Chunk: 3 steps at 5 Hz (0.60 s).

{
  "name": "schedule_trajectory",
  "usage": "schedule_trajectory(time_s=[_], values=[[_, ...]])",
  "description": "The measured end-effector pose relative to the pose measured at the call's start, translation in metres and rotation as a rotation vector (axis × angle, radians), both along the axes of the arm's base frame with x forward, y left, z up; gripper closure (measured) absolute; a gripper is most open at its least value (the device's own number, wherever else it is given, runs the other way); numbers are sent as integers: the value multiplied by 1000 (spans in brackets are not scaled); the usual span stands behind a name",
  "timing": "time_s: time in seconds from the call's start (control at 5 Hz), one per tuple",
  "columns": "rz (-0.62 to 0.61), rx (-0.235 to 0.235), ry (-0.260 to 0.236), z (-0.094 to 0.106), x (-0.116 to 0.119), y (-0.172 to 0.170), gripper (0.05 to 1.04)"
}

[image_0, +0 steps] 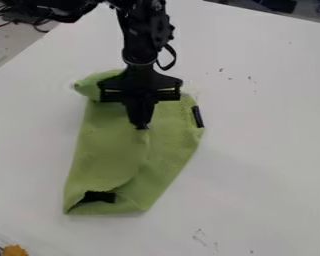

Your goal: Unfold the cloth from right to left

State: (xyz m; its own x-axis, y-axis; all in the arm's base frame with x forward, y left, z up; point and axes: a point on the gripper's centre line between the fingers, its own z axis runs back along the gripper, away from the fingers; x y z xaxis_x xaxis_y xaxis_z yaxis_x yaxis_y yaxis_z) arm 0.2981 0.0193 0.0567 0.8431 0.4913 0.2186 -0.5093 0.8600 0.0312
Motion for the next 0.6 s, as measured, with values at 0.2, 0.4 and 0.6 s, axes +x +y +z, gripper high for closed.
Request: schedule_trajectory(time_s=[0.2, 0.4, 0.6], values=[[39, 21, -16, 13, -15, 21, 991], [80, 59, -18, 22, -35, 64, 992], [131, 74, -24, 26, -59, 100, 992]])
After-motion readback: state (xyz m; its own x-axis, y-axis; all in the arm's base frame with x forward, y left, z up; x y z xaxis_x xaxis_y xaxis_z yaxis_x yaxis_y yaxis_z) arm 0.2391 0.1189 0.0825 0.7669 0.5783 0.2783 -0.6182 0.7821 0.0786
